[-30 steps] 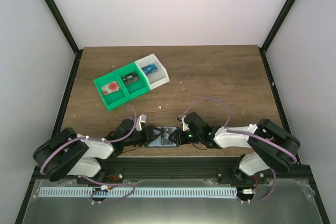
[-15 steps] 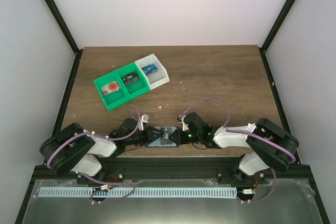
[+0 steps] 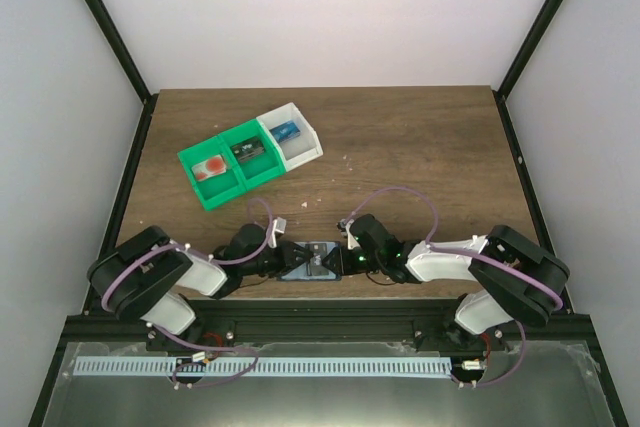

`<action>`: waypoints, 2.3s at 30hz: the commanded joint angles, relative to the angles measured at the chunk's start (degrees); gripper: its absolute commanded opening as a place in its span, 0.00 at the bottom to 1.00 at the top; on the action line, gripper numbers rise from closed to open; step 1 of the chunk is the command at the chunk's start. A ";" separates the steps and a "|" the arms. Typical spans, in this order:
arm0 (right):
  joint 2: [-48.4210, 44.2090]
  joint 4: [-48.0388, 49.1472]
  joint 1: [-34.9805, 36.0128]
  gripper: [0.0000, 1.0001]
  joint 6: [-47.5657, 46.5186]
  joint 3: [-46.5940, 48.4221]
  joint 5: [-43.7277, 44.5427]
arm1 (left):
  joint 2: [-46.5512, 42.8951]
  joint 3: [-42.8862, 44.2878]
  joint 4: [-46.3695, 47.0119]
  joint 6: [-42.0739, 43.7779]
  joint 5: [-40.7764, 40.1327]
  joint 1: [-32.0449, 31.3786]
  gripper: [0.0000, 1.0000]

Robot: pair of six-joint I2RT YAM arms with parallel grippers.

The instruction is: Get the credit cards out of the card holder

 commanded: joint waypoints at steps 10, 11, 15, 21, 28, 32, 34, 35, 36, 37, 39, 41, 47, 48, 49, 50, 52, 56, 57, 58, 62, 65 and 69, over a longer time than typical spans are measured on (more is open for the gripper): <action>0.44 -2.47 0.00 0.26 -0.20 -0.01 2.27 | -6.89 2.35 -11.05 4.78 -4.52 0.07 0.30; 0.50 -2.48 0.04 0.26 -0.20 0.01 2.26 | -6.38 2.35 -10.77 4.80 -4.31 0.07 0.30; 0.45 -2.47 0.05 0.26 -0.11 0.00 2.23 | -3.96 2.63 -9.28 4.52 -3.52 0.00 0.30; 0.18 -2.60 -0.05 0.26 -0.11 -0.11 2.37 | -2.09 3.16 -8.60 4.52 -3.27 -0.20 0.32; 0.35 -2.30 -0.06 0.26 -0.11 -0.06 2.24 | -0.45 2.41 -5.44 3.34 -1.89 -0.33 0.28; 0.51 -2.52 -0.05 0.26 -0.12 0.06 2.30 | 0.21 2.70 -5.05 3.25 -1.29 -0.24 0.17; 0.50 -2.92 -0.05 0.26 0.02 0.17 2.46 | -0.11 2.63 -5.63 3.35 -1.99 -0.16 0.09; 0.36 -3.03 -0.07 0.26 0.08 0.16 2.66 | -0.22 2.63 -5.75 3.37 -2.09 -0.15 0.04; 0.28 -3.20 -0.09 0.26 0.19 0.10 2.84 | -0.35 2.64 -5.80 3.50 -2.06 -0.16 0.00; 0.19 -3.33 -0.13 0.26 0.24 0.06 3.06 | -0.56 2.65 -5.99 3.55 -2.01 -0.10 0.00; 0.17 -3.35 -0.24 0.25 0.31 0.03 3.13 | -0.90 2.71 -6.21 3.55 -1.95 -0.04 0.00; 0.31 -3.25 -0.29 0.25 0.24 -0.03 2.96 | -1.33 2.59 -6.62 3.55 -2.04 0.27 0.00; 0.84 -2.84 -0.40 0.25 0.57 -0.19 2.76 | -4.42 0.40 -7.46 3.27 -2.39 1.59 0.00; 1.01 -2.82 -0.45 0.25 0.66 -0.21 2.77 | -5.21 0.07 -8.07 3.35 -2.45 1.85 0.00; 1.16 -2.78 -0.55 0.24 0.72 -0.27 2.63 | -6.32 -0.15 -8.78 3.57 -2.55 2.06 0.00; 1.38 -2.73 -0.64 0.24 0.77 -0.22 2.54 | -7.17 -0.27 -9.66 3.82 -2.82 2.27 0.00; 1.48 -2.69 -0.75 0.24 0.83 -0.35 2.41 | -8.59 -0.48 -11.02 4.09 -3.32 2.58 0.00; 1.31 -2.89 -0.75 0.24 0.60 -0.07 2.33 | -9.82 -0.50 -11.43 4.40 -2.54 2.84 0.00; 1.27 -2.89 -0.75 0.24 0.59 -0.01 2.37 | -9.90 -0.40 -11.54 4.43 -2.05 2.93 0.00; 1.23 -2.92 -0.75 0.24 0.59 -0.03 2.38 | -10.06 -0.31 -12.00 4.43 -1.92 2.97 0.00; 1.13 -3.07 -0.83 0.24 0.68 -0.13 2.54 | -11.57 -0.27 -14.59 4.43 -2.21 3.33 0.00; 1.09 -3.40 -0.86 0.24 0.68 0.03 2.71 | -12.58 -0.31 -13.39 4.77 2.37 5.44 0.00; 1.18 -3.36 -0.95 0.24 0.68 0.02 2.74 | -16.14 1.25 -17.64 7.16 4.64 6.82 0.00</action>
